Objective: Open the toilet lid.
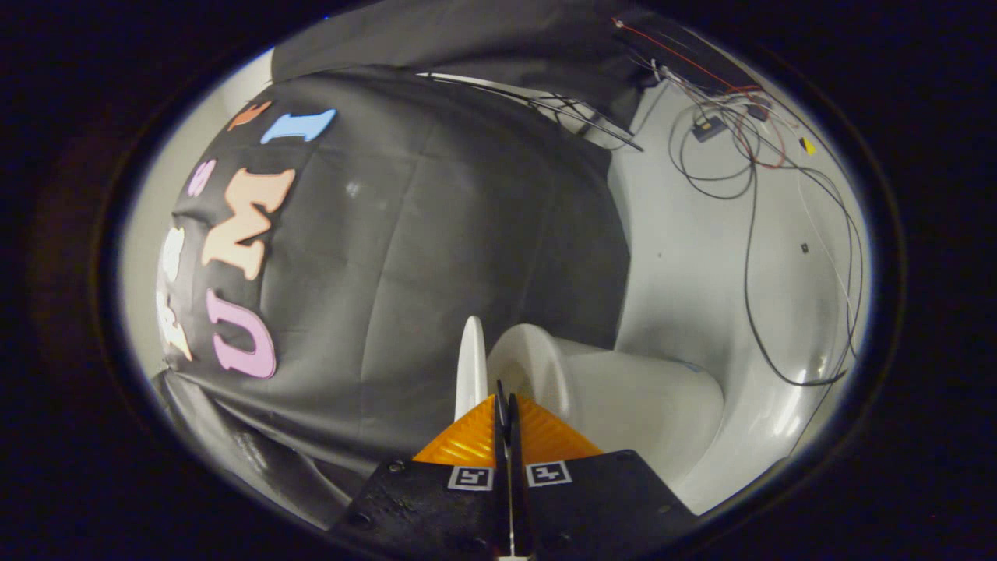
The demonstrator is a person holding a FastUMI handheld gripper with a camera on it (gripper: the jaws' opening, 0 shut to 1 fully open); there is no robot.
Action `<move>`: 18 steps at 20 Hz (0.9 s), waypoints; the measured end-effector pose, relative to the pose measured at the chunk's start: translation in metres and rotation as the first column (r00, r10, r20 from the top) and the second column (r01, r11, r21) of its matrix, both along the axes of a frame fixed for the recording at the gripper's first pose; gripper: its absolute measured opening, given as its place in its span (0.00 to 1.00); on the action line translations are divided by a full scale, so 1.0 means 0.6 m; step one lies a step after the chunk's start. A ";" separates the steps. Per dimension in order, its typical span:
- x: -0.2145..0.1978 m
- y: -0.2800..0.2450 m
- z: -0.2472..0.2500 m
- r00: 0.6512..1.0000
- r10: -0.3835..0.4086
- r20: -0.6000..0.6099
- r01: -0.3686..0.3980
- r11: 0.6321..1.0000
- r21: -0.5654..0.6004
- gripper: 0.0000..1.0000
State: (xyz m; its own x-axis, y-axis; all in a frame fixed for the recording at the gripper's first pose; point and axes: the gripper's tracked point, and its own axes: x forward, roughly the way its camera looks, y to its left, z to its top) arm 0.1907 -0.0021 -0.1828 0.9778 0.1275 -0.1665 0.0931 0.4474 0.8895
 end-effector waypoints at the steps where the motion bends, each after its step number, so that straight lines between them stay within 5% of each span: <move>1: 0.000 0.008 0.013 1.000 0.005 0.007 -0.005 1.000 -0.027 0.01; 7: -0.002 0.084 0.110 0.996 0.084 0.039 -0.072 0.969 -0.235 0.01; 18: -0.031 0.246 0.257 0.977 0.185 0.106 -0.103 0.847 -0.522 0.01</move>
